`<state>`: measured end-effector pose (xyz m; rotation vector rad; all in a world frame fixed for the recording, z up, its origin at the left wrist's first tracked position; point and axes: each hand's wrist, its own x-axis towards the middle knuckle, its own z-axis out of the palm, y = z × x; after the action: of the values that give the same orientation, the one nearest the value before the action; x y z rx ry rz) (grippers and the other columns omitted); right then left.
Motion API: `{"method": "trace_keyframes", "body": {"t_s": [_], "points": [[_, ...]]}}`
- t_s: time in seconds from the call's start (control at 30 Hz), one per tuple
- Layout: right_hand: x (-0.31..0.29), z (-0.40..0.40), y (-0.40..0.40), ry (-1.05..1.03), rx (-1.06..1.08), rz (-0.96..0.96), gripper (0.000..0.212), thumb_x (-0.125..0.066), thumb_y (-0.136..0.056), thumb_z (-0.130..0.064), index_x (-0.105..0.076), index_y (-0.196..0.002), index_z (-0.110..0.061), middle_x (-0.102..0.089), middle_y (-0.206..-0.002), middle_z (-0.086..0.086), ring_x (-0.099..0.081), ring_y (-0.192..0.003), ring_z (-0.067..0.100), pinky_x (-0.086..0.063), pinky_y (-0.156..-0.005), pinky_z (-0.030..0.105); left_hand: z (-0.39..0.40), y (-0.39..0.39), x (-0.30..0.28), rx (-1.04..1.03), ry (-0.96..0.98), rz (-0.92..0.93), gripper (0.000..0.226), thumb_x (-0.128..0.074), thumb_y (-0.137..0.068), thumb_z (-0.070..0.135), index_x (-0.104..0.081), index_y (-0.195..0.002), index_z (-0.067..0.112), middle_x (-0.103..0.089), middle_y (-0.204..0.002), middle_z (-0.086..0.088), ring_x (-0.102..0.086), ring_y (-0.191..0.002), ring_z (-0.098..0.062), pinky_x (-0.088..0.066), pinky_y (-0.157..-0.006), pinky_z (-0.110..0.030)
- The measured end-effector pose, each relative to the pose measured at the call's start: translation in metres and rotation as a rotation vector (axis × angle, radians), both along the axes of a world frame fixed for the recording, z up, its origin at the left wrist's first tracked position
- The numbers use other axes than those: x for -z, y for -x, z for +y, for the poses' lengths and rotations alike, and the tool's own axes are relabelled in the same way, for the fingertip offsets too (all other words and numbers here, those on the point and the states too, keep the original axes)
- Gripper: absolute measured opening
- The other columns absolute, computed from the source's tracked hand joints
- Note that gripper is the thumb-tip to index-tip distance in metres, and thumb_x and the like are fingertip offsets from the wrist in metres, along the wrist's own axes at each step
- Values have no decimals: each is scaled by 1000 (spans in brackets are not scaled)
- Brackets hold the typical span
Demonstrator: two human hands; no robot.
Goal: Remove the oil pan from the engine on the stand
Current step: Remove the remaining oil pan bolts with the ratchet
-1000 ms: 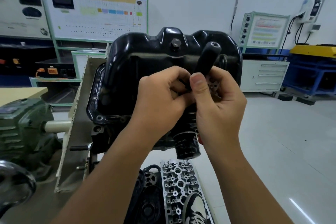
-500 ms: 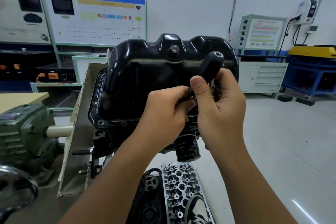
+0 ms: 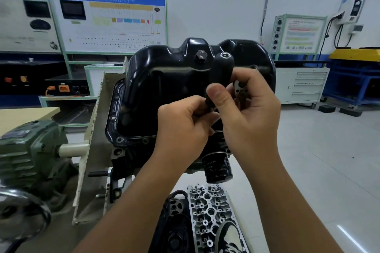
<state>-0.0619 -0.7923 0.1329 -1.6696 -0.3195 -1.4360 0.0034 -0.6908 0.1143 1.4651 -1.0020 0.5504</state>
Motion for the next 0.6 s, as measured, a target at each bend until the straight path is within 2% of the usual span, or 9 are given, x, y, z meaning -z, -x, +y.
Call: {"method": "trace_keyframes", "body": {"t_s": [0.07,0.13,0.23,0.3,0.37,0.43,0.53,0.6], "points": [[1,-1,-4,12,-59,28,4,-66,-99,-31,-64,-102,-32,-60,-76,-9,-56,-68,5,-46,-66,22,-1,0,-1,8,9,22,3,-77,-85,-3,-76,-87,-1,-76,-74,-3,-74,-64,-12,-59,-61,-22],[2,-5,-4,-14,-177,57,6,-60,-103,-28,-63,-105,-33,-60,-77,-15,-55,-66,2,-46,-62,20,0,-2,-2,59,-8,74,5,-79,-85,-2,-75,-86,1,-74,-70,-1,-72,-58,-13,-55,-54,-21],[2,-14,-1,-16,-362,95,8,-53,-105,-26,-60,-109,-26,-54,-72,-20,-49,-54,-2,-41,-50,14,5,-9,-5,155,-143,66,11,-75,-90,3,-73,-88,13,-72,-70,0,-72,-58,-16,-54,-48,-26],[1,-17,2,14,-376,107,9,-50,-107,-23,-58,-110,-24,-52,-70,-21,-48,-51,-2,-39,-48,13,7,-12,-7,173,-238,3,17,-70,-94,3,-70,-86,18,-71,-71,0,-73,-62,-18,-56,-51,-29],[0,-16,3,20,-336,107,9,-52,-106,-23,-60,-110,-25,-53,-69,-19,-48,-51,-1,-39,-49,13,6,-13,-6,110,-228,-35,22,-70,-93,2,-68,-81,20,-70,-70,4,-72,-60,-15,-53,-52,-23],[0,-9,5,-20,-263,76,5,-60,-102,-28,-63,-105,-27,-55,-69,-16,-48,-51,1,-40,-49,16,2,-11,-2,52,-166,-36,18,-71,-92,2,-69,-80,15,-68,-66,6,-71,-56,-13,-52,-51,-23],[-4,5,7,-70,40,-28,20,-79,-87,-41,-64,-92,-29,-60,-68,-11,-55,-57,7,-45,-55,21,-1,-5,2,6,-87,-90,9,-68,-91,2,-72,-83,4,-66,-63,8,-69,-53,-9,-52,-50,-20],[-9,12,7,-68,198,-66,28,-84,-82,-43,-62,-89,-27,-61,-70,-6,-62,-64,15,-50,-61,28,-2,-2,2,-30,-57,-135,17,-67,-89,-2,-68,-77,11,-61,-61,14,-65,-50,-2,-46,-50,-12]]}}
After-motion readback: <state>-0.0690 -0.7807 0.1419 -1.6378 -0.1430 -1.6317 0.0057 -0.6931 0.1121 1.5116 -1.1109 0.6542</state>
